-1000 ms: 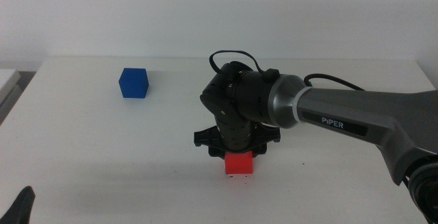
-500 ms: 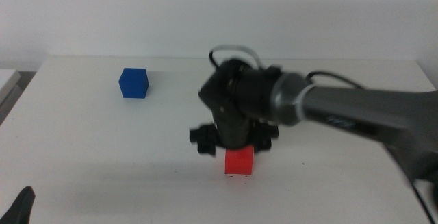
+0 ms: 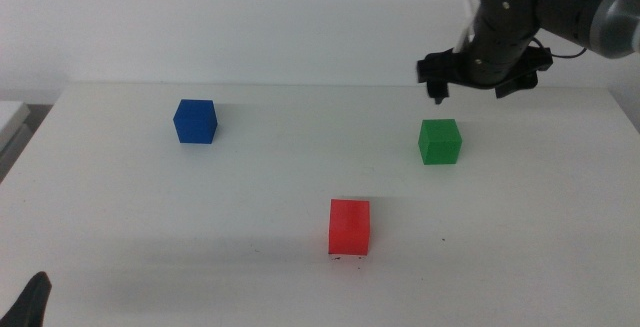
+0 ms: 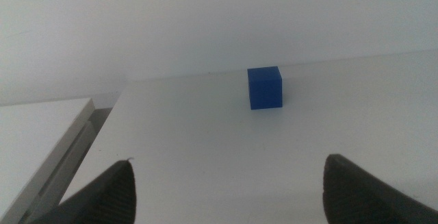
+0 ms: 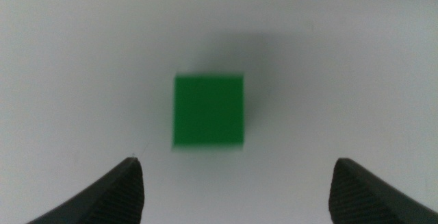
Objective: Stack red cubes first, then green, then blue cubes in a specific spot.
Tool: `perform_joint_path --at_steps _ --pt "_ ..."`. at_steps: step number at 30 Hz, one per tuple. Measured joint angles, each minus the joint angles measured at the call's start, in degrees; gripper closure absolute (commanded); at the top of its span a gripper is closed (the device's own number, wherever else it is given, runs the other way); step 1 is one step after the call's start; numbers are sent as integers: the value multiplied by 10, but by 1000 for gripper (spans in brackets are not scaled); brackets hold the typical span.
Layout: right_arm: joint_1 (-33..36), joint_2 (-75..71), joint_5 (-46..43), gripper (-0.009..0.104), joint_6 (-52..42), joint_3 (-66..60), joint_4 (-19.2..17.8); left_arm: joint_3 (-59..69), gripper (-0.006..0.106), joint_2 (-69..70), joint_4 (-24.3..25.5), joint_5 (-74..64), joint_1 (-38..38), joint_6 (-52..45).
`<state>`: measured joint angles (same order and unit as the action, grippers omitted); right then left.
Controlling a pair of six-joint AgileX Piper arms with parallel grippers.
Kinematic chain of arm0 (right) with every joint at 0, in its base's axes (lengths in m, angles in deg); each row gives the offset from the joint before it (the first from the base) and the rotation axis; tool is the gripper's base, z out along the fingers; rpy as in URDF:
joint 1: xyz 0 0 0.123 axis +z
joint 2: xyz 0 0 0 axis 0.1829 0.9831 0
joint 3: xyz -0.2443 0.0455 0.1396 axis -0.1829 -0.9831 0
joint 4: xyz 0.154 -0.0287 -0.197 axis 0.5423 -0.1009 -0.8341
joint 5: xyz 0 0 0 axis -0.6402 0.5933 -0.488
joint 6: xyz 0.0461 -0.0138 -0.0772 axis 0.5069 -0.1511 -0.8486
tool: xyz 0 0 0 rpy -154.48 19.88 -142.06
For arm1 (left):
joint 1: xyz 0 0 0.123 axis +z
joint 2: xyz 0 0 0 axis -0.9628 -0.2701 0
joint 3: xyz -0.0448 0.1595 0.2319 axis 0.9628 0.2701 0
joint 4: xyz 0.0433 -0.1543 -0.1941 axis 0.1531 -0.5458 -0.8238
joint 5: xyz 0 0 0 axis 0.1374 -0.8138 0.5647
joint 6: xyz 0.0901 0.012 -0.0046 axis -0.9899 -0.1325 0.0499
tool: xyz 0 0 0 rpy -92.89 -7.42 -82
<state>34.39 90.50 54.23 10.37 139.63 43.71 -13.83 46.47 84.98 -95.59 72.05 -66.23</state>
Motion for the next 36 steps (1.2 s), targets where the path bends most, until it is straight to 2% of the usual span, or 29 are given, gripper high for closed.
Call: perform_joint_path --at_steps 3,8,12,18,29,33,36 --pt "-29 39 -27 2 -48 25 20 0 7 0 0 0 0 0" --pt "-48 97 -65 2 -78 41 27 0 7 0 0 0 0 0" --pt "-51 126 -93 2 -83 41 30 0 7 0 0 0 0 0" --pt "-51 140 -107 2 -84 42 53 0 7 0 0 0 0 0" --pt "-50 151 -108 3 -79 45 60 0 7 0 0 0 0 0" --pt "-50 163 -107 9 -75 45 61 0 7 0 0 0 0 0" --pt "-50 168 -107 26 -69 45 61 0 7 0 0 0 0 0"
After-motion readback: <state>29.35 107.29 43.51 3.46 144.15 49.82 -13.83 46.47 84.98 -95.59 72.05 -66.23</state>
